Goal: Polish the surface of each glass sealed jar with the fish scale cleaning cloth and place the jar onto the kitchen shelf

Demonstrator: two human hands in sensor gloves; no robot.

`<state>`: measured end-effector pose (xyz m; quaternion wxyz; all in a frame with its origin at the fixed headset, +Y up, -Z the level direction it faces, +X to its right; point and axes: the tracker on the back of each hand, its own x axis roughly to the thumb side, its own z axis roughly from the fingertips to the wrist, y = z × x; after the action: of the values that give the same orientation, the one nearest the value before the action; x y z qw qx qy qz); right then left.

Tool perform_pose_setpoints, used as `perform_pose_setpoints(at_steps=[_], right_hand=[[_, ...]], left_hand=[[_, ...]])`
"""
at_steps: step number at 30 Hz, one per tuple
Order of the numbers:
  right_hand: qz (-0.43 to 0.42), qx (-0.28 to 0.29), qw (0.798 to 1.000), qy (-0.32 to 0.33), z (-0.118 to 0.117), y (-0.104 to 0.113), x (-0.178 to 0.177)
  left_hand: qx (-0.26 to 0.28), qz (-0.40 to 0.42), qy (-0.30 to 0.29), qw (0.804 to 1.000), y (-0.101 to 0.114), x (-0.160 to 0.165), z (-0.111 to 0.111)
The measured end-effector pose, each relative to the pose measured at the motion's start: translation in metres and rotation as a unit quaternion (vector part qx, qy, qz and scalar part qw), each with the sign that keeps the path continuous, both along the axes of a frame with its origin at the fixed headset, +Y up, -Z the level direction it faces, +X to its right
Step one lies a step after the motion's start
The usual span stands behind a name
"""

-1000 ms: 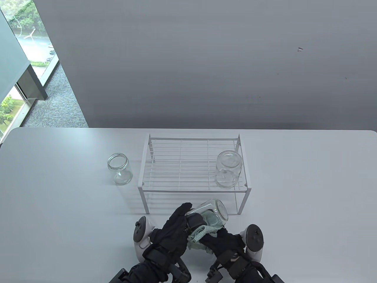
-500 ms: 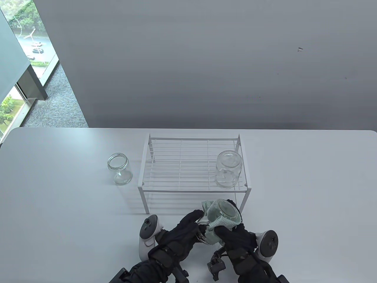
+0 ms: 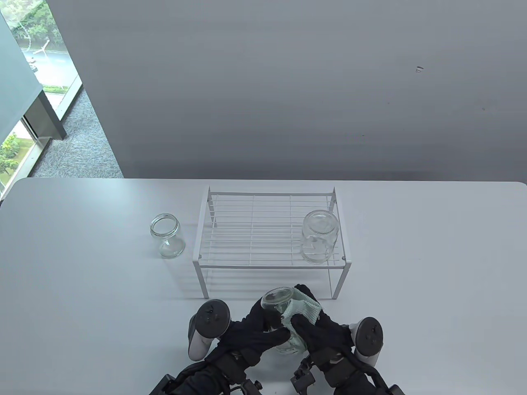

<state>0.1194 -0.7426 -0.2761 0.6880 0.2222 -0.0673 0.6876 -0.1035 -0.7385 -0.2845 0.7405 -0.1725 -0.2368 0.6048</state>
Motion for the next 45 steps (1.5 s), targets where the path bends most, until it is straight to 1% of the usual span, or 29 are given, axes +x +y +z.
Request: perform_pose_setpoints(at_steps=[4, 7, 9, 13, 15, 19, 21, 22, 24, 26, 28, 31, 34, 36, 40, 45], right_hand=[[0.012, 0.015, 1.000, 0.007, 0.000, 0.005, 0.001], [0.007, 0.027, 0.999, 0.017, -0.002, 0.008, 0.003], [0.027, 0.044, 0.998, 0.025, -0.004, 0.009, 0.007], [0.071, 0.067, 0.995, 0.037, -0.005, 0.012, 0.012], [0.094, 0.074, 0.992, 0.036, -0.006, 0.012, 0.013], [0.162, 0.073, 0.984, 0.022, -0.011, 0.008, 0.015], [0.226, 0.075, 0.971, 0.011, -0.012, 0.008, 0.016], [0.243, 0.076, 0.967, 0.009, -0.013, 0.008, 0.016], [0.266, 0.077, 0.961, 0.004, -0.014, 0.008, 0.017], [0.275, 0.072, 0.959, 0.002, -0.014, 0.008, 0.018], [0.277, 0.067, 0.959, 0.000, -0.014, 0.008, 0.019], [0.281, 0.062, 0.958, -0.003, -0.015, 0.008, 0.021], [0.287, 0.061, 0.956, -0.004, -0.016, 0.008, 0.022], [0.288, 0.061, 0.956, -0.005, -0.016, 0.008, 0.023], [0.287, 0.062, 0.956, -0.003, -0.017, 0.008, 0.023], [0.287, 0.066, 0.956, -0.001, -0.017, 0.008, 0.023]], left_hand=[[-0.058, 0.049, 0.006, 0.997, -0.006, -0.005, -0.003], [-0.064, 0.068, 0.007, 0.996, -0.006, -0.009, -0.006], [-0.057, 0.078, 0.014, 0.995, -0.002, -0.013, -0.008], [-0.003, 0.077, 0.051, 0.996, 0.015, -0.025, -0.013], [0.026, 0.079, 0.057, 0.995, 0.024, -0.030, -0.016], [0.106, 0.059, 0.088, 0.989, 0.049, -0.037, -0.021], [0.164, 0.026, 0.118, 0.979, 0.066, -0.037, -0.026], [0.192, 0.009, 0.136, 0.972, 0.073, -0.035, -0.029], [0.233, -0.023, 0.166, 0.958, 0.084, -0.031, -0.037], [0.263, -0.052, 0.185, 0.945, 0.093, -0.026, -0.045], [0.279, -0.086, 0.197, 0.936, 0.099, -0.019, -0.057], [0.279, -0.116, 0.211, 0.930, 0.101, -0.010, -0.071], [0.264, -0.122, 0.220, 0.931, 0.098, -0.002, -0.082], [0.254, -0.132, 0.222, 0.932, 0.096, 0.002, -0.088], [0.246, -0.168, 0.231, 0.926, 0.089, 0.006, -0.097], [0.238, -0.177, 0.238, 0.925, 0.083, 0.007, -0.104]])
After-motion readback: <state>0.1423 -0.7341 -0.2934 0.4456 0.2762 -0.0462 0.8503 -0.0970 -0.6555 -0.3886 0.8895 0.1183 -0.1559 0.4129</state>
